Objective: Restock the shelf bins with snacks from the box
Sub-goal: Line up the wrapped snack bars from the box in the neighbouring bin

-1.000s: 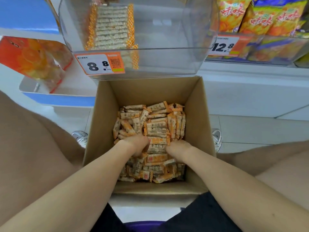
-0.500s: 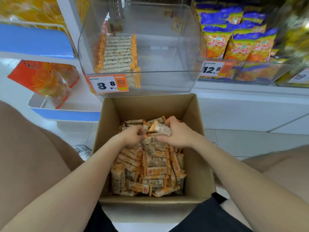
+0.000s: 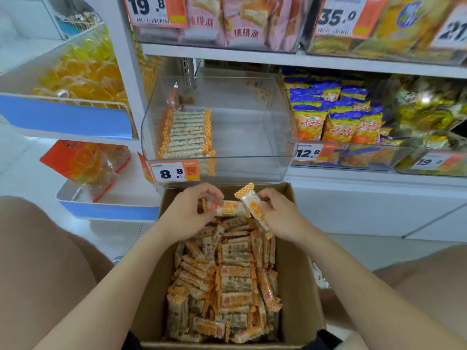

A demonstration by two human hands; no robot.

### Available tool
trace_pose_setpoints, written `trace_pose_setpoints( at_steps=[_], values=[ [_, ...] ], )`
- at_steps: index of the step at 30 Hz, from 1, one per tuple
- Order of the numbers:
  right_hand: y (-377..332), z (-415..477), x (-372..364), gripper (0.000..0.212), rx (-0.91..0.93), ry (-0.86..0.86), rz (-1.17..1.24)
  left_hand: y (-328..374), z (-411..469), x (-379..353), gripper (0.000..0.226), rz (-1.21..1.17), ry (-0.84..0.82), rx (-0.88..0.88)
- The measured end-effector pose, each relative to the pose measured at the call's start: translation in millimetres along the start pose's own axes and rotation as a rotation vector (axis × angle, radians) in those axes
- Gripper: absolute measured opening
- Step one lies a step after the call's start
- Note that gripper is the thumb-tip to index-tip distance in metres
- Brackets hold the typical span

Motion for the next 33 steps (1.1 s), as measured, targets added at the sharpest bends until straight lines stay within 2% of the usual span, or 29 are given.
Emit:
trace_pose_setpoints(
  at_steps=[5,9,11,15,17,19,21,25,27,31,33],
  values=[
    [-7,-4,9,0.019,-0.025,0.094,0.198,1,-1,7,0.043,0.063,0.01,0.002],
    [-15,-9,9,0.052,-0.012,0.031,0.477,7,-2,11,0.054,0.062,-0.037,0.019],
    [-22,-12,5,0.058,0.006,0.006,0.67,13,-2,14,0.049,0.028,-0.066,0.041],
    [-24,-13,-1,0.051,-0.017,0.203,0.827,32,-8,23,0.041,-0.161,-0.05,0.107],
    [-21,-13,-2,0.058,-0.026,0.302,0.737,41,-11,32,0.045,-0.252,-0.032,0.133],
    [-24,-16,-2,0.06,0.002,0.334,0.658,48,-14,42,0.049,-0.302,-0.042,0.125],
    [-30,-20,-2,0.06,0.076,0.341,0.622,53,-17,50,0.043,-0.294,-0.019,0.101],
    [-45,-25,-2,0.04,0.275,0.313,0.282,63,-21,64,0.026,-0.178,0.117,-0.004],
    [-57,-27,-3,0.04,0.353,0.248,0.145,68,-24,75,0.024,-0.155,0.127,-0.049],
    [-81,-22,-3,0.046,0.458,-0.021,0.105,75,-28,102,0.025,-0.167,0.085,-0.081],
    [-93,-15,0,0.042,0.507,-0.061,0.025,76,-27,115,0.028,-0.208,0.106,-0.086]
  ],
)
Point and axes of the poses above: each hand's wrist, its own z-axis towards the middle knuckle, its own x-axis out of the back of the hand, y = z × x, the point moved 2 cm from there along z, towards the middle knuckle, and after that the axes turned 5 degrees about z, right-handed, at the moved point
